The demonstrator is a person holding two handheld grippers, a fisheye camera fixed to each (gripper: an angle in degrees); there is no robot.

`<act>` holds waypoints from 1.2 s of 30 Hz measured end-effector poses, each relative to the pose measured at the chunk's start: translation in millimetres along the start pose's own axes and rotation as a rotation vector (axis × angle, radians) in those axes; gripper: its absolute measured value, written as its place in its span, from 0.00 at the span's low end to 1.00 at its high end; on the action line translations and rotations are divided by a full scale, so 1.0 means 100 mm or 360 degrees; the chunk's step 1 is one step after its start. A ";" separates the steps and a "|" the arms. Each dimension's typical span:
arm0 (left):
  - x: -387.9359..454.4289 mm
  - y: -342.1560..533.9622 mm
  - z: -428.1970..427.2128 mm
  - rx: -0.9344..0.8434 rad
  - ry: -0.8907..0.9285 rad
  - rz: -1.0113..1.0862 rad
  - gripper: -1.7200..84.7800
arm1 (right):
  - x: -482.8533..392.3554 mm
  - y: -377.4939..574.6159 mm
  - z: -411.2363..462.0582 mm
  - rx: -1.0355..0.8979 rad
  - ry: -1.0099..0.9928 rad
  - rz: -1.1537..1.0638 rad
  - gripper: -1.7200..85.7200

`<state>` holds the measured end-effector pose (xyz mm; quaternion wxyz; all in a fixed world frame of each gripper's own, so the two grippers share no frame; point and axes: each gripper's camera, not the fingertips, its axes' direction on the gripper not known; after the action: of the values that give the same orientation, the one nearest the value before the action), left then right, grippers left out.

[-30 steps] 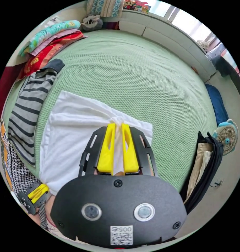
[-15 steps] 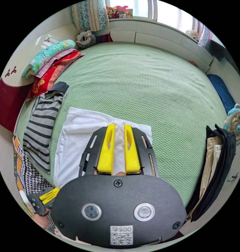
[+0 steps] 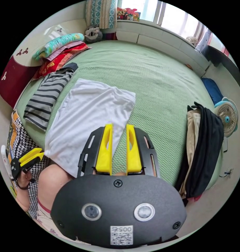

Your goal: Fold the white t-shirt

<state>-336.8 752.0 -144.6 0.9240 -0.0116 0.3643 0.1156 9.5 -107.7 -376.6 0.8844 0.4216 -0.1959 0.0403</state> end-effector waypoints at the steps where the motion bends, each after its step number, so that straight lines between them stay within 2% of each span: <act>1: -0.02 0.02 -0.01 0.0005 0.0005 -0.0011 0.13 | 0.02 0.11 0.03 -0.0032 -0.0002 0.0012 0.10; 7: -0.13 -0.10 0.14 0.0012 0.0159 -0.0054 0.16 | 0.10 0.50 0.03 -0.0103 0.0019 0.0111 0.10; 10: -0.11 -0.22 0.32 -0.0082 0.0127 -0.0085 0.18 | 0.08 0.51 -0.05 -0.0094 0.0030 0.0145 0.10; 26: -0.07 -0.47 0.50 -0.0175 -0.0038 0.0045 0.15 | -0.06 -0.07 0.26 -0.0159 0.0241 0.0223 0.11; 36: -0.09 -0.72 0.56 -0.0205 0.0002 0.0070 0.11 | 0.29 -0.43 0.44 0.0010 0.0230 0.0321 0.12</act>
<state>-289.5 685.9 -102.6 0.9184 -0.0629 0.3568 0.1592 33.0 -171.2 -371.7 0.8863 0.3986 -0.1729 0.1602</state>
